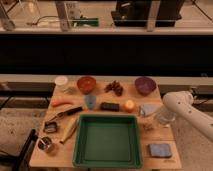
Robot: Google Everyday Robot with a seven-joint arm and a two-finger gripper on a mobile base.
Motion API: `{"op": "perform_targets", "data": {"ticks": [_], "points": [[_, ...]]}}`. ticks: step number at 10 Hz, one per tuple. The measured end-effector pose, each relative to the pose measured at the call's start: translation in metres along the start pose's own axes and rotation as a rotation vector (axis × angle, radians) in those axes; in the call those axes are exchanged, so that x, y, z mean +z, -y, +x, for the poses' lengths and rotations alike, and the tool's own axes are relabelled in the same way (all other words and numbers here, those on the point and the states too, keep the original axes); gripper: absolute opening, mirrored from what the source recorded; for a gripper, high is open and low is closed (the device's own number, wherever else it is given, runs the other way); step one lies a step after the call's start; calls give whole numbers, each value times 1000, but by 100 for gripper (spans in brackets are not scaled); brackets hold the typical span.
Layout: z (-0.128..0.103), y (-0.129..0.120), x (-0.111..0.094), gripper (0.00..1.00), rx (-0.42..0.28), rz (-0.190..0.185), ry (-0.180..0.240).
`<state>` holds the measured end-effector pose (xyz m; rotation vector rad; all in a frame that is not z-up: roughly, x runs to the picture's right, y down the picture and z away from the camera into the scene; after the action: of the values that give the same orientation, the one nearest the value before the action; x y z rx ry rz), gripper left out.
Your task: Place fork in red bowl
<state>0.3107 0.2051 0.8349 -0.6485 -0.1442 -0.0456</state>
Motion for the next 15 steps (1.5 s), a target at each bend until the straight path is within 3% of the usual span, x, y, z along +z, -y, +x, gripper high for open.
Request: {"op": "perform_targets", "data": {"ticks": [3,8,9,11,15], "points": [[9,4,-15,0,18,37,-21],[7,12,-73,0,23,130,-70],[2,14,-93,0,18,155,-78],[-8,17,-116,0,7,185,-77],[-38,30,-146,0,-50,245,-89]]}}
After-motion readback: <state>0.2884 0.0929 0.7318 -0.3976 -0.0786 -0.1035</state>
